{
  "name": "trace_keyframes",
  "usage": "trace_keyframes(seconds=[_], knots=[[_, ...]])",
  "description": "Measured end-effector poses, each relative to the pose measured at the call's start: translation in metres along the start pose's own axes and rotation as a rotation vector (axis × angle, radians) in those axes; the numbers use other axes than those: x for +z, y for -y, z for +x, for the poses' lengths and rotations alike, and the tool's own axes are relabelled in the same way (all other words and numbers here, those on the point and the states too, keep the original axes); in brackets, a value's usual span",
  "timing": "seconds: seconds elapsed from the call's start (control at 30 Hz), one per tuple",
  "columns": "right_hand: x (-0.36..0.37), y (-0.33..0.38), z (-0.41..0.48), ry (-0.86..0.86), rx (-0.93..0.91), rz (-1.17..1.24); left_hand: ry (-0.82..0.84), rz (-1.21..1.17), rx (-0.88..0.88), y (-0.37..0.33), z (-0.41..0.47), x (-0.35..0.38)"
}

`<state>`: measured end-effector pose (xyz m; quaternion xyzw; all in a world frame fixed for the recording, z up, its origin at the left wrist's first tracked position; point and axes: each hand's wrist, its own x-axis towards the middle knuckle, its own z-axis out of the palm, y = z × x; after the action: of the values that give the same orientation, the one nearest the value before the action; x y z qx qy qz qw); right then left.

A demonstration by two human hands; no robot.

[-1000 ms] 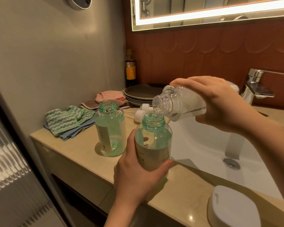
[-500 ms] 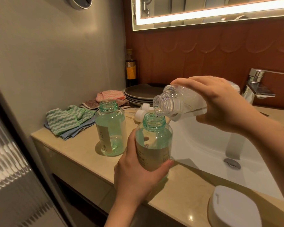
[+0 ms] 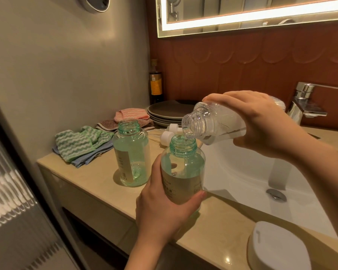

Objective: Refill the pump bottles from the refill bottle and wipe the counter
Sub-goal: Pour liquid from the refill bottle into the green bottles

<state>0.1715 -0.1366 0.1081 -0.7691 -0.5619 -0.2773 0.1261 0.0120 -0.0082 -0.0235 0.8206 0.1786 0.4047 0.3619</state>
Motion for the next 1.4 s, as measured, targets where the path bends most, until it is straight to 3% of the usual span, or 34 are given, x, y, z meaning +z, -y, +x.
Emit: trace_keyframes(seconds=[1.4], knots=[[-0.0003, 0.0002, 0.0004, 0.004, 0.003, -0.048, 0.006, 0.006, -0.006, -0.0007, -0.0001, -0.0004]])
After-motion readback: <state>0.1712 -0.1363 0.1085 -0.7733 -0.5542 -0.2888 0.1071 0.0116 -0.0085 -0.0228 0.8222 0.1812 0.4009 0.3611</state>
